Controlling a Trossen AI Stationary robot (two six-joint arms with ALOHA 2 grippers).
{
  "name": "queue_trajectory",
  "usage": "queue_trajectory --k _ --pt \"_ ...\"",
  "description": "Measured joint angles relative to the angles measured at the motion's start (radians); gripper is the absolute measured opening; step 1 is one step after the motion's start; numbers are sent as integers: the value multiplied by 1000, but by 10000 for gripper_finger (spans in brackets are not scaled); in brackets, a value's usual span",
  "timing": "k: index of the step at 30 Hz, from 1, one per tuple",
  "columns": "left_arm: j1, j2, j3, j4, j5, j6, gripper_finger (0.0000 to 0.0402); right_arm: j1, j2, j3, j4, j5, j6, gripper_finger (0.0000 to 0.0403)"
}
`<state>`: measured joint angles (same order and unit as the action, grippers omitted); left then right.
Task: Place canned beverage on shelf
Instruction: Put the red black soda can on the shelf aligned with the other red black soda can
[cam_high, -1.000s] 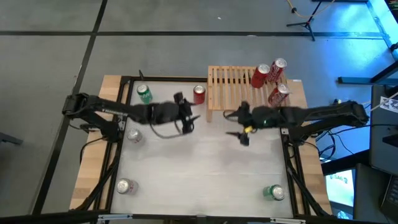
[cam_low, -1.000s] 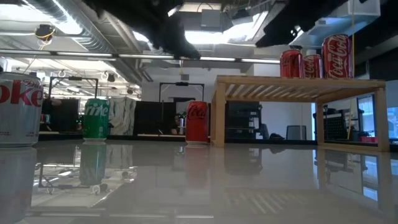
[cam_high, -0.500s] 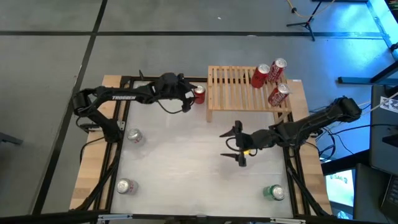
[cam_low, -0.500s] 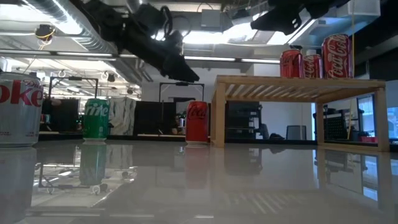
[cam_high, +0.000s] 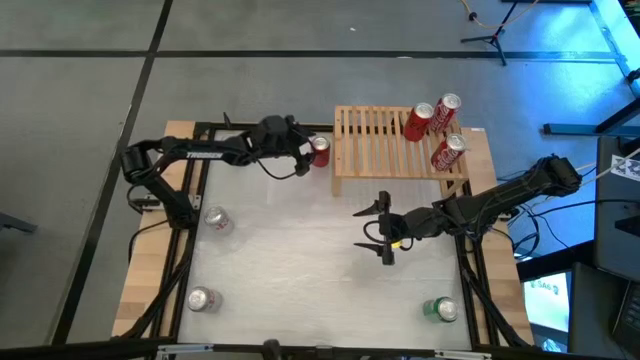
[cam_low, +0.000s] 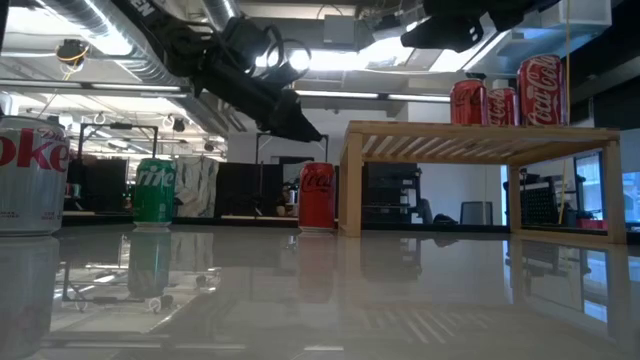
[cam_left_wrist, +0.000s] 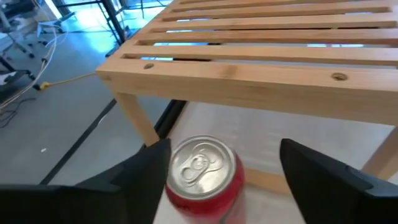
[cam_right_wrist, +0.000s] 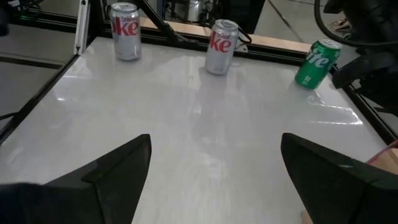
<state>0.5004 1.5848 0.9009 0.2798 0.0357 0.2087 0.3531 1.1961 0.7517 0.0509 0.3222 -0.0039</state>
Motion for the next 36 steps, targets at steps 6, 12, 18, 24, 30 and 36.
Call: queue_trajectory --k 6,12,18,24,30,36 --pt "9 6 0 -1 -12 -9 375 0 0 0 0 0 23 353" --pt "-10 24 1 58 -17 2 393 0 0 0 0 0 63 353" --pt "25 27 1 74 37 22 394 0 27 0 0 0 129 353" --pt "106 71 49 62 220 8 394 0 50 0 7 23 138 353" --pt "138 150 84 53 272 4 394 0 50 0 11 29 127 353" --pt "155 214 84 63 287 8 394 0 50 0 11 28 101 353"
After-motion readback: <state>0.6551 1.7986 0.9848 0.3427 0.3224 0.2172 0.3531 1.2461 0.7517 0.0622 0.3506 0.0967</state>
